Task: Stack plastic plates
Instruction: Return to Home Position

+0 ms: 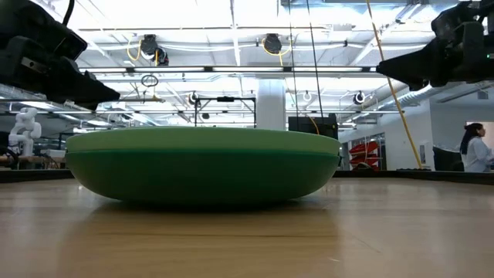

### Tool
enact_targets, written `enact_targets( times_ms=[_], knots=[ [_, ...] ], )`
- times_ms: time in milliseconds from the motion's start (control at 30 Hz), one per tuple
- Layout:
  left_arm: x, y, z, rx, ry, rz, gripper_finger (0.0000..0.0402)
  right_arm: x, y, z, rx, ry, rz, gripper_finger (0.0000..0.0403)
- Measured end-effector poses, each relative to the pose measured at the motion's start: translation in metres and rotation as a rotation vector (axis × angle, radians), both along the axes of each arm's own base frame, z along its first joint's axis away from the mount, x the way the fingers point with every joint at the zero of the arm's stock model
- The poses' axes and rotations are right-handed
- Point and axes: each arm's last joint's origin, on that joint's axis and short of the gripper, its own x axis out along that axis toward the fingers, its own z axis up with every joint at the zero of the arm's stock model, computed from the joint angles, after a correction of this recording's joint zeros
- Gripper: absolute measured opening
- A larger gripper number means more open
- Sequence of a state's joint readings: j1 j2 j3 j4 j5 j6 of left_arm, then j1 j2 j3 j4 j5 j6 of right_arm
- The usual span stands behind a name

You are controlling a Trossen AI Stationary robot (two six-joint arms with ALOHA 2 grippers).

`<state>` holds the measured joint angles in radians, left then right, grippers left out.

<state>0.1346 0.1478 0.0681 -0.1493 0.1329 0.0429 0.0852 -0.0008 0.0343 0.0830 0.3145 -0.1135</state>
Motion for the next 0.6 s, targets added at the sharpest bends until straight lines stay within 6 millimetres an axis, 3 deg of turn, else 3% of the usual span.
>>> enact_targets(
  times_ms=[267,467,600],
  knots=[
    [0.000,0.001,0.000,0.004,0.005,0.015,0.0081,0.000,0.000,-0.004,-0.007,0.046,-0.007,0.0098],
    [0.000,0.005,-0.001,-0.007,0.015,0.128,0.0081,0.002,-0.002,-0.008,-0.031,0.104,-0.082,0.0098],
    [0.000,0.005,-0.001,-0.020,0.014,0.137,0.0081,0.003,-0.002,-0.011,0.090,0.099,-0.078,0.0098]
  ],
)
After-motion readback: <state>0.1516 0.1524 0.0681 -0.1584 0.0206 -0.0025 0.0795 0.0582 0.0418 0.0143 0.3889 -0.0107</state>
